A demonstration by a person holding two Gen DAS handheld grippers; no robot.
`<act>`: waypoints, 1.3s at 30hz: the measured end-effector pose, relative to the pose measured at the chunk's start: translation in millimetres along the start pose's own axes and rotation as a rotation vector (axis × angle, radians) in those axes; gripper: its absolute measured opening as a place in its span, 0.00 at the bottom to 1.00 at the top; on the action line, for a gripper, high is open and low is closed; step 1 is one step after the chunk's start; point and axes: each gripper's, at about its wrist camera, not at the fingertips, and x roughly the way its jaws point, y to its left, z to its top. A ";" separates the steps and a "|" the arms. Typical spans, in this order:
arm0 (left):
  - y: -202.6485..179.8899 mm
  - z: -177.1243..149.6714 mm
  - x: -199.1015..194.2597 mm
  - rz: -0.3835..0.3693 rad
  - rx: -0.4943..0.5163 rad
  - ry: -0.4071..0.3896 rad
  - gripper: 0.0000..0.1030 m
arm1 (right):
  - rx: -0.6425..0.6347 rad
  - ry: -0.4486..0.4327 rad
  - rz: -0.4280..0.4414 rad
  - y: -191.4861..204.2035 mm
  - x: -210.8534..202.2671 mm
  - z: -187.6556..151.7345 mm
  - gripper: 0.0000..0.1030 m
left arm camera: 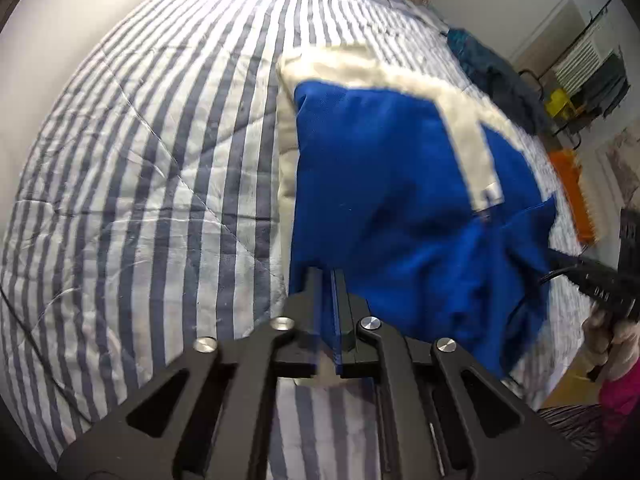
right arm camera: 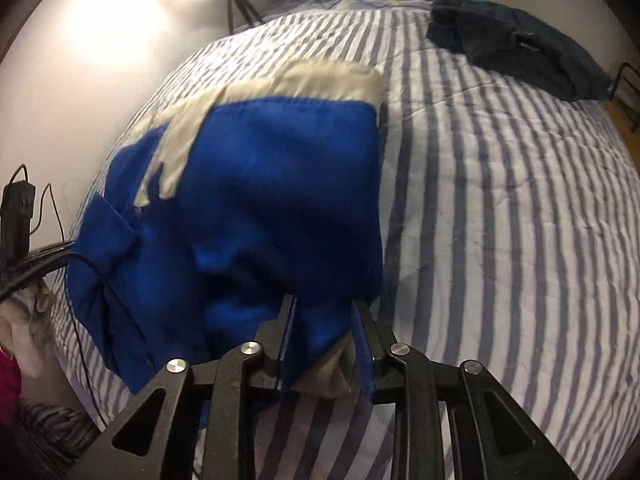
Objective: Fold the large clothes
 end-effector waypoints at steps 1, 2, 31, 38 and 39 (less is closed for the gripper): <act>-3.0 -0.4 -12.9 -0.001 0.000 -0.030 0.05 | -0.007 -0.022 0.000 2.6 -7.8 -1.1 0.28; -5.6 -1.3 -23.0 -0.008 0.008 -0.052 0.05 | -0.012 -0.048 0.001 5.4 -16.5 -3.4 0.28; -62.4 -21.7 -7.7 -0.214 0.078 0.031 0.22 | -0.292 -0.110 0.388 114.0 -40.6 -54.0 0.36; -58.4 -5.1 -3.5 -0.172 0.081 0.009 0.22 | -0.346 -0.057 0.334 164.8 29.8 -47.3 0.37; -55.6 -4.3 -5.0 -0.174 0.078 0.007 0.22 | -0.322 -0.057 0.357 165.8 36.1 -44.7 0.38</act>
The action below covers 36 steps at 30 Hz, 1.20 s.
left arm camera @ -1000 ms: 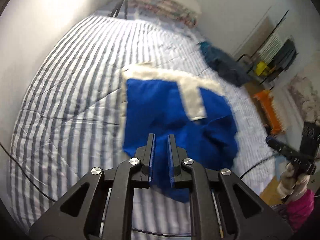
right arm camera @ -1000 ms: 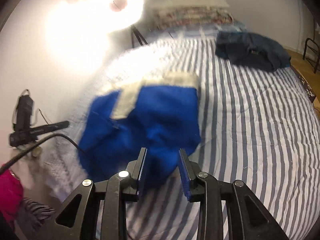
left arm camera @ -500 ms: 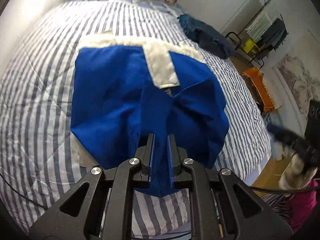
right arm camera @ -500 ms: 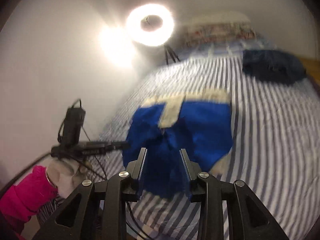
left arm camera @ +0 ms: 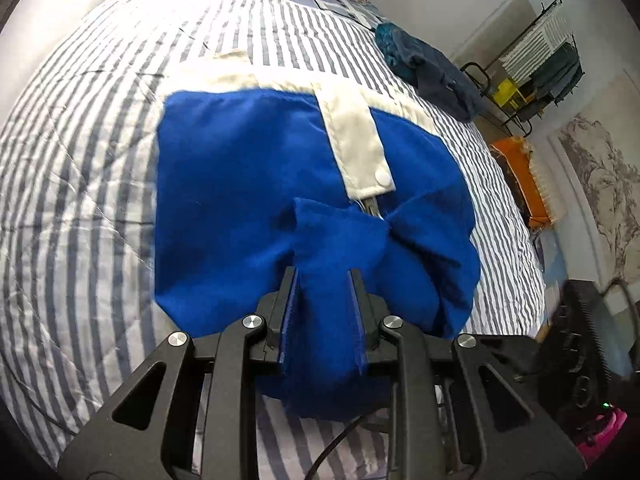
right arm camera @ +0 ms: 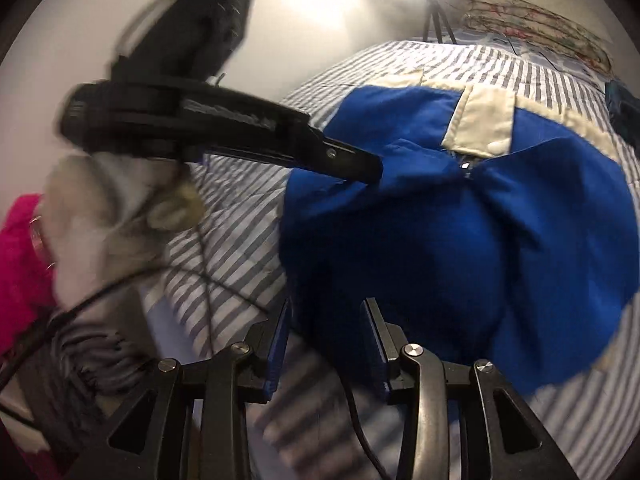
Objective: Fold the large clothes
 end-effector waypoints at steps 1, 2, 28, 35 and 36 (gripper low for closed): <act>4.3 2.4 -2.9 -0.020 -0.019 -0.006 0.22 | 0.014 -0.006 0.018 -2.0 3.3 1.3 0.38; 8.3 3.8 -3.5 -0.035 -0.035 -0.006 0.23 | 0.028 -0.017 0.041 -3.4 8.7 2.6 0.38; 8.6 15.5 12.0 -0.135 -0.070 0.016 0.00 | 0.113 -0.102 0.154 -4.2 0.6 -12.6 0.00; 8.7 12.8 24.3 0.047 -0.023 -0.002 0.00 | 0.098 -0.074 0.136 -5.6 8.1 -14.1 0.00; 8.5 11.3 26.6 0.067 -0.011 0.000 0.00 | 0.101 -0.068 0.133 -5.4 9.5 -14.7 0.00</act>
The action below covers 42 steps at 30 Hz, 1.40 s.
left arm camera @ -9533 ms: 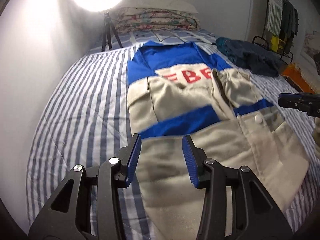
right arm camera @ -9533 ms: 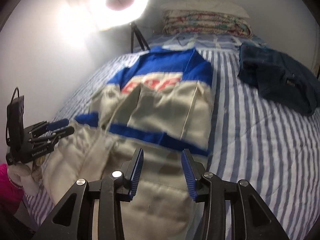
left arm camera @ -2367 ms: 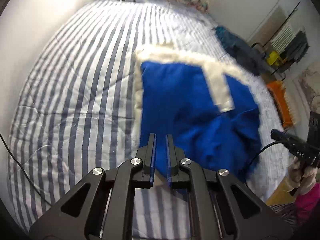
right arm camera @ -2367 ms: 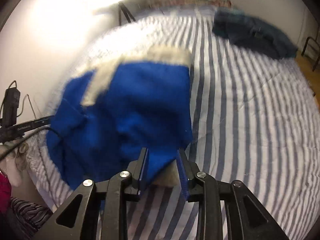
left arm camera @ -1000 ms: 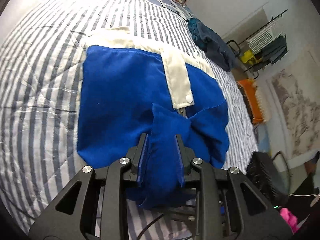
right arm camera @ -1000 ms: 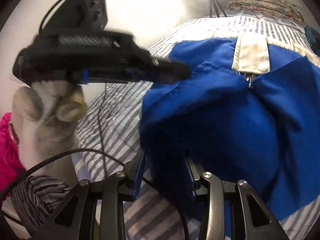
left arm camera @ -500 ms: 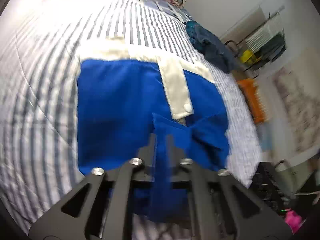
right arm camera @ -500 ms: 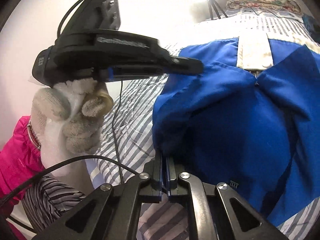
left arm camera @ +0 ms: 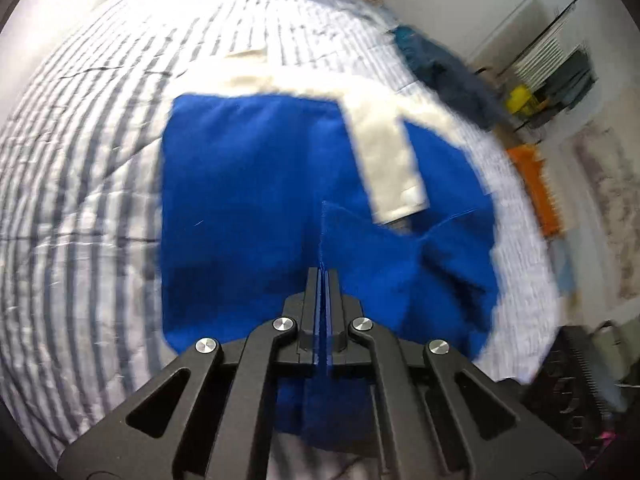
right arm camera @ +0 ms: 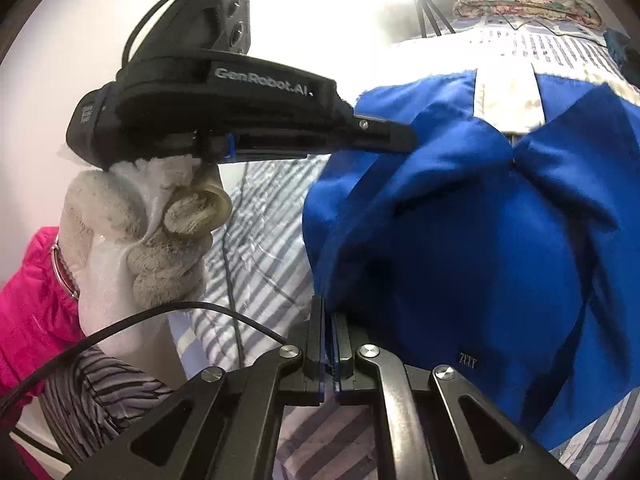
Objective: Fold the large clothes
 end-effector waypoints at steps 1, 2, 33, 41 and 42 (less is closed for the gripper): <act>-2.7 -1.6 0.2 0.019 0.021 -0.005 0.00 | 0.001 0.010 -0.012 -1.3 2.4 -2.1 0.00; -5.4 -2.4 -2.1 0.037 0.031 -0.016 0.00 | 0.002 0.016 -0.020 -0.8 3.0 -2.8 0.00; 75.7 26.4 -42.6 -0.069 -0.235 -0.146 0.61 | 0.171 -0.099 -0.272 -119.5 -126.6 60.7 0.56; 109.6 33.9 -7.5 -0.197 -0.366 -0.064 0.63 | 0.365 -0.192 -0.212 -204.8 -163.2 52.2 0.79; 111.6 35.2 -4.2 -0.192 -0.368 -0.061 0.63 | 0.395 -0.187 -0.198 -215.3 -161.0 50.6 0.79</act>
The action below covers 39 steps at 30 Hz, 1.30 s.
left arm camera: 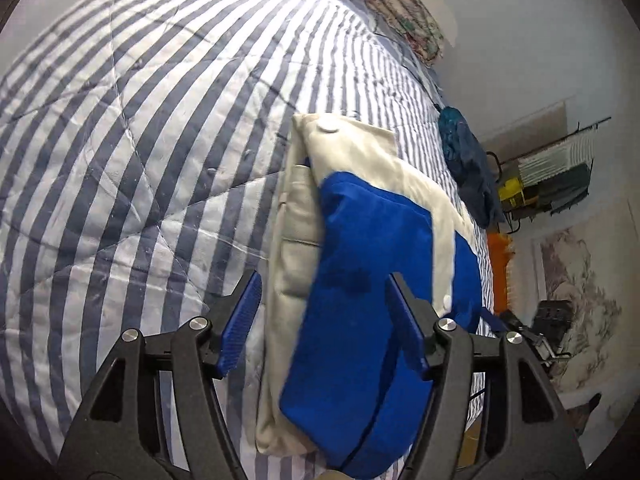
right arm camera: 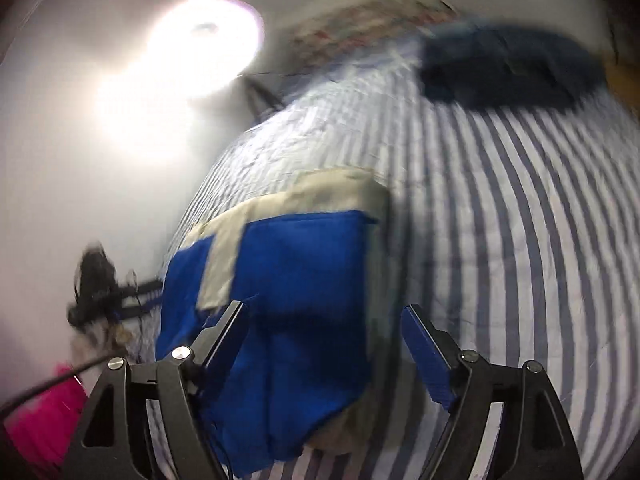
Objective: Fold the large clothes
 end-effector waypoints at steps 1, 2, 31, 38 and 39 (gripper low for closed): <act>2.3 1.8 2.4 0.006 -0.002 0.001 0.63 | 0.021 0.010 -0.002 -8.9 5.7 1.7 0.79; 5.4 3.2 4.3 -0.002 -0.007 0.004 0.63 | 0.031 0.023 -0.003 -12.5 15.1 6.6 0.79; 15.8 6.2 37.4 -0.095 -0.014 0.049 0.51 | -0.006 0.134 0.226 -3.1 90.5 6.5 0.64; -30.3 -5.0 18.9 -0.006 0.133 -0.023 0.27 | -0.073 0.119 0.147 27.1 82.9 8.4 0.32; -38.2 -6.2 15.2 -0.002 0.154 -0.034 0.26 | -0.088 0.111 0.135 33.3 79.8 9.3 0.28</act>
